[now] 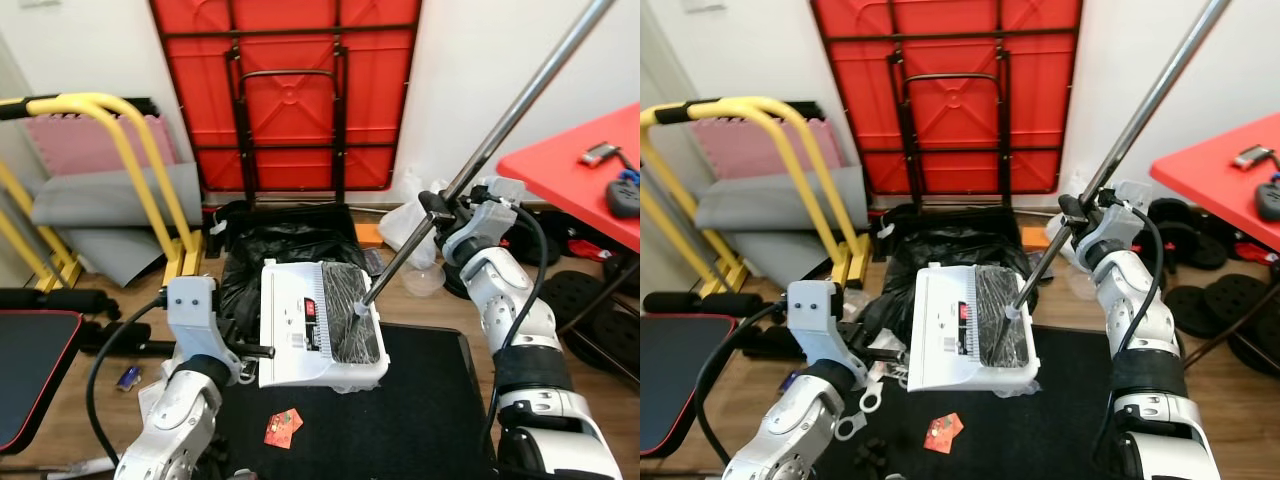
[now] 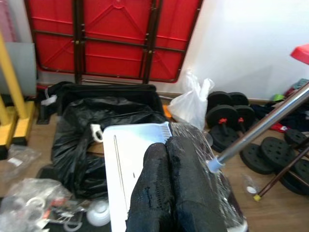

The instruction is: Sweep floor

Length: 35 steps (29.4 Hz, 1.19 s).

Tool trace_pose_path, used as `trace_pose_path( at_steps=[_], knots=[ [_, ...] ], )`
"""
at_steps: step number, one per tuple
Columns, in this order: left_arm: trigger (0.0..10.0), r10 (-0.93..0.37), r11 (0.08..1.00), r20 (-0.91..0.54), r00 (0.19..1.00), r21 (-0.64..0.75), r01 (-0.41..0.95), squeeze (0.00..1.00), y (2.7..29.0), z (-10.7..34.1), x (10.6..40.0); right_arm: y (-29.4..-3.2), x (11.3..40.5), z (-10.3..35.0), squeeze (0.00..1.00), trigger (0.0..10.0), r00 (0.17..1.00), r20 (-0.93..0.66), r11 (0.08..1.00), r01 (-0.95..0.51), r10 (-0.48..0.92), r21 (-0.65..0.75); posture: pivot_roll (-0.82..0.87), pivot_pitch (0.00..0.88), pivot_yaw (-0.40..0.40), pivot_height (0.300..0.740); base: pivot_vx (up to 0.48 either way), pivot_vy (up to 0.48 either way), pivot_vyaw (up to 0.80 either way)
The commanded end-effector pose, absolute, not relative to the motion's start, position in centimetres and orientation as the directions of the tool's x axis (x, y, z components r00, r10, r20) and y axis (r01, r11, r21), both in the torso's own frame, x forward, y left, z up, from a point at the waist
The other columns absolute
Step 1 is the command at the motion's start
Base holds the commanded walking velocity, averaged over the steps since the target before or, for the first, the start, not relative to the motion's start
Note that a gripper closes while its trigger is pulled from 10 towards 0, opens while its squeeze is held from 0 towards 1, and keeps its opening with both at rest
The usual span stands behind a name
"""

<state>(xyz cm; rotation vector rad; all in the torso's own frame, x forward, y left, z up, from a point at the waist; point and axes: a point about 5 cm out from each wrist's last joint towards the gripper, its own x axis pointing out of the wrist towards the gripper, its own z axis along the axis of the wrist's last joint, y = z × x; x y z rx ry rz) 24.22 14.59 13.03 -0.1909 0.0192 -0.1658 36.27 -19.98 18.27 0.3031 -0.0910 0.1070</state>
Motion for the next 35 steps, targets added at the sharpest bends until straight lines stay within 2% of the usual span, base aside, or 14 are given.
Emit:
trace_pose_path(
  at_steps=[1, 10, 21, 28, 35],
  knots=[
    [10.0, -0.171, 0.969, -0.020, 0.985, -0.186, 0.164, 0.00, 14.6, 12.7, 24.2, -20.0, 36.3, 20.3, 0.00, 10.0, 0.977, 0.193, 0.942, -0.149, 0.093, 0.300, -0.10, 0.000, -0.032, 0.710, 0.000, 0.000, 0.00],
    [10.0, -0.177, 0.971, -0.012, 0.984, -0.164, 0.173, 0.00, 14.6, 12.8, 24.2, -20.2, 36.2, 19.7, 0.00, 10.0, 0.982, 0.177, 0.937, -0.123, 0.067, 0.328, -0.10, 0.000, -0.031, 0.740, 0.000, 0.000, 0.00],
    [10.0, -0.155, 0.982, 0.005, 0.988, -0.106, 0.154, 0.00, 15.1, 13.1, 24.3, -19.1, 35.6, 18.1, 0.00, 10.0, 0.985, 0.139, 0.938, -0.143, 0.103, 0.314, -0.10, 0.000, -0.029, 0.740, 0.000, 0.000, 0.00],
    [10.0, -0.109, 0.992, 0.003, 0.994, -0.070, 0.109, 0.00, 16.1, 12.9, 24.2, -19.4, 35.1, 17.6, 0.00, 10.0, 0.988, 0.119, 0.945, -0.132, 0.101, 0.299, -0.11, 0.000, -0.025, 0.740, 0.000, 0.000, 0.00],
    [10.0, -0.080, 0.996, -0.004, 0.997, -0.045, 0.080, 0.00, 16.6, 12.6, 24.0, -19.9, 34.9, 16.8, 0.00, 10.0, 0.996, 0.075, 0.951, -0.058, 0.037, 0.303, -0.11, 0.000, -0.022, 0.740, 0.000, 0.000, 0.00]
  ],
)
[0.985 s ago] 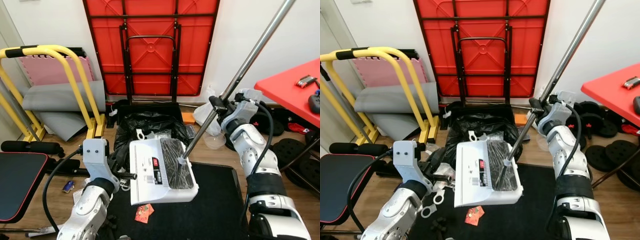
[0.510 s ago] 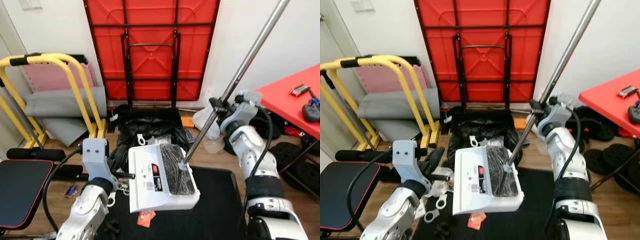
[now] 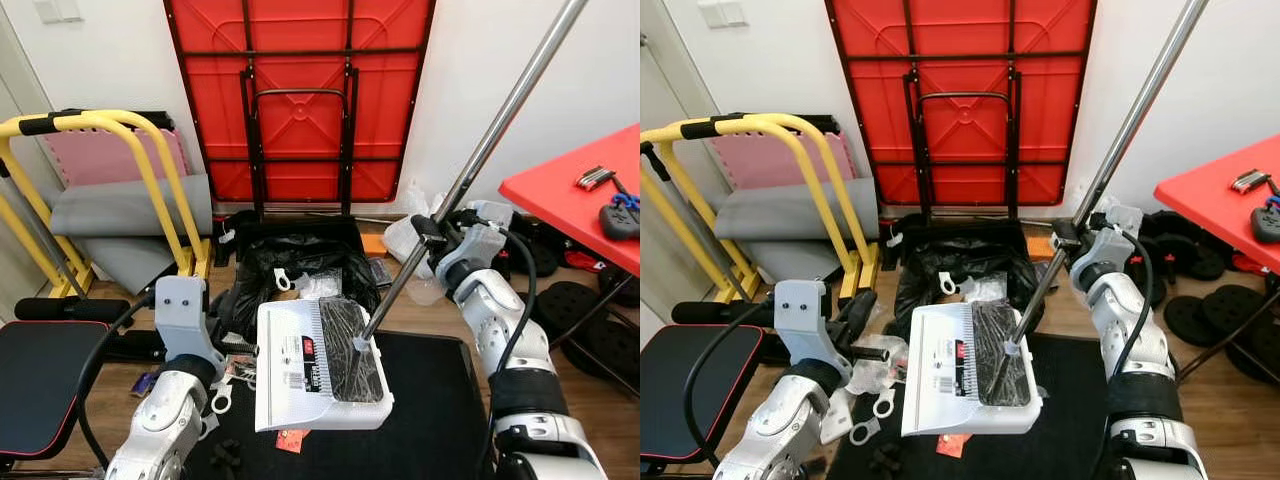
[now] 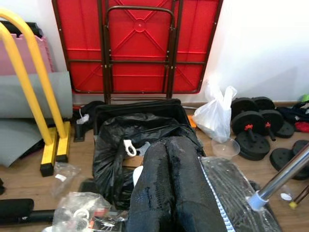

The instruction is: Sweep floor

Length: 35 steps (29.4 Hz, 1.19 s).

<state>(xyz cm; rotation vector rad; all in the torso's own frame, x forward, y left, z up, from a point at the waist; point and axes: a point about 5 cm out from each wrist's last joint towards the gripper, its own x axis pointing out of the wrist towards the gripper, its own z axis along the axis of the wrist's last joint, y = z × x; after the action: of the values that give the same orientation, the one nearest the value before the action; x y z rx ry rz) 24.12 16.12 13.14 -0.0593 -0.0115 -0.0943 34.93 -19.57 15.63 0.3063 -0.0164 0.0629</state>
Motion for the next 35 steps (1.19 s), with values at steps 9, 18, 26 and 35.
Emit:
trace_pose_path(
  at_steps=[9, 18, 26, 35],
  knots=[
    [10.0, -0.145, 0.988, 0.003, 0.989, -0.049, 0.145, 0.00, 16.25, 12.55, 23.47, -19.42, 34.40, 16.89, 0.00, 10.0, 0.991, 0.103, 0.919, -0.116, 0.083, 0.376, -0.12, 0.000, -0.020, 0.740, 0.000, 0.000, 0.44],
    [10.0, -0.157, 0.986, 0.009, 0.988, -0.046, 0.158, 0.00, 16.11, 12.57, 23.48, -19.73, 34.66, 17.25, 0.00, 10.0, 0.993, 0.108, 0.905, -0.095, 0.055, 0.415, -0.11, 0.000, -0.018, 0.740, 0.326, 0.000, 0.08],
    [10.0, -0.174, 0.984, 0.013, 0.985, -0.042, 0.174, 0.00, 15.94, 12.60, 23.53, -19.43, 34.62, 17.27, 0.00, 10.0, 0.992, 0.111, 0.887, -0.098, 0.053, 0.451, -0.11, 0.000, -0.014, 0.740, 0.356, 0.000, 0.29],
    [10.0, -0.181, 0.983, 0.016, 0.983, -0.038, 0.182, 0.00, 15.87, 12.64, 23.55, -19.00, 34.63, 17.36, 0.00, 10.0, 0.991, 0.113, 0.883, -0.117, 0.072, 0.455, -0.11, 0.000, -0.015, 0.740, 0.364, 0.000, 0.00]
  ],
)
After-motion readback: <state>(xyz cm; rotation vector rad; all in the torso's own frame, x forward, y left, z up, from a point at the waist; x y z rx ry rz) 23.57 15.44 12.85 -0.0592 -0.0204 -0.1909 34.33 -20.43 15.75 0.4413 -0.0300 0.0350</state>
